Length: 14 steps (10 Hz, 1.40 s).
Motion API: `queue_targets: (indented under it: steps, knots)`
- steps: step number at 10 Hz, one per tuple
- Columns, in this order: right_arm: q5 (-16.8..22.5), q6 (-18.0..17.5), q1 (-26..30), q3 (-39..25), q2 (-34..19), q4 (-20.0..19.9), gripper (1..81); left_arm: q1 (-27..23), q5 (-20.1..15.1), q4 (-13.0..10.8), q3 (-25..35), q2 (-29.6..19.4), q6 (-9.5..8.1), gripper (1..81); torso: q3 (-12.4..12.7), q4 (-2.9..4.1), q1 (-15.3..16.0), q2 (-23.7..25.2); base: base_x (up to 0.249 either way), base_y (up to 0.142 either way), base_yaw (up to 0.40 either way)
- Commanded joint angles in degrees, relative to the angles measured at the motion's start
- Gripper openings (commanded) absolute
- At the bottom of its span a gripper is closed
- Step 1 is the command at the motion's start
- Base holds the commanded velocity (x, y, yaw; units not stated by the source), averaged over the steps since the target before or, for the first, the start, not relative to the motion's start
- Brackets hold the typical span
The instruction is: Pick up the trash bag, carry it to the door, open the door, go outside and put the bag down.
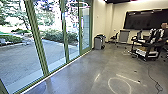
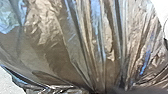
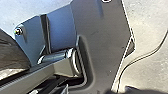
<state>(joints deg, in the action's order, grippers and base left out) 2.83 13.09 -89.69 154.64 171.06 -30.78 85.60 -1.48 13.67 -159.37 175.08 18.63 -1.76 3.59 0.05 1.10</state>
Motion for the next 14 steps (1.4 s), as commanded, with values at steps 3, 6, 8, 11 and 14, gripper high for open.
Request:
queue_targets:
  steps: [3, 6, 8, 11, 14]
  knots:
    - [4.0, 0.3, 2.5, 0.0, -0.2, 0.2, 81.1, -2.7, -3.8, -0.3, 0.0, 0.2, 0.53, 1.0, 0.0, 0.0, 0.0, 0.0, 0.145, -0.021, 0.0]
    - [4.0, 0.3, 2.5, 0.0, -0.1, 0.6, 81.1, -2.6, -3.8, -0.4, 0.0, 0.2, 0.53, 1.0, 0.0, 0.0, 0.0, 0.0, 0.154, -0.078, 0.0]
    - [4.0, 0.3, 2.5, 0.0, -0.1, 0.7, 81.1, -2.6, -3.8, -0.4, 0.0, 0.2, 0.53, 1.0, 0.0, 0.0, 0.0, 0.0, 0.158, -0.075, 0.0]
    - [4.0, 0.3, 2.4, 0.0, -0.1, 0.6, 81.1, -2.6, -3.8, -0.4, 0.0, 0.2, 0.45, 1.0, 0.0, 0.0, 0.0, 0.0, 0.168, 0.0, 0.0]
    - [4.0, 0.3, 2.4, 0.1, -0.1, 0.6, 81.1, -2.7, -3.8, -0.3, 0.0, 0.2, 0.53, 1.0, 0.0, 0.0, 0.0, 0.0, 0.172, 0.0, 0.0]
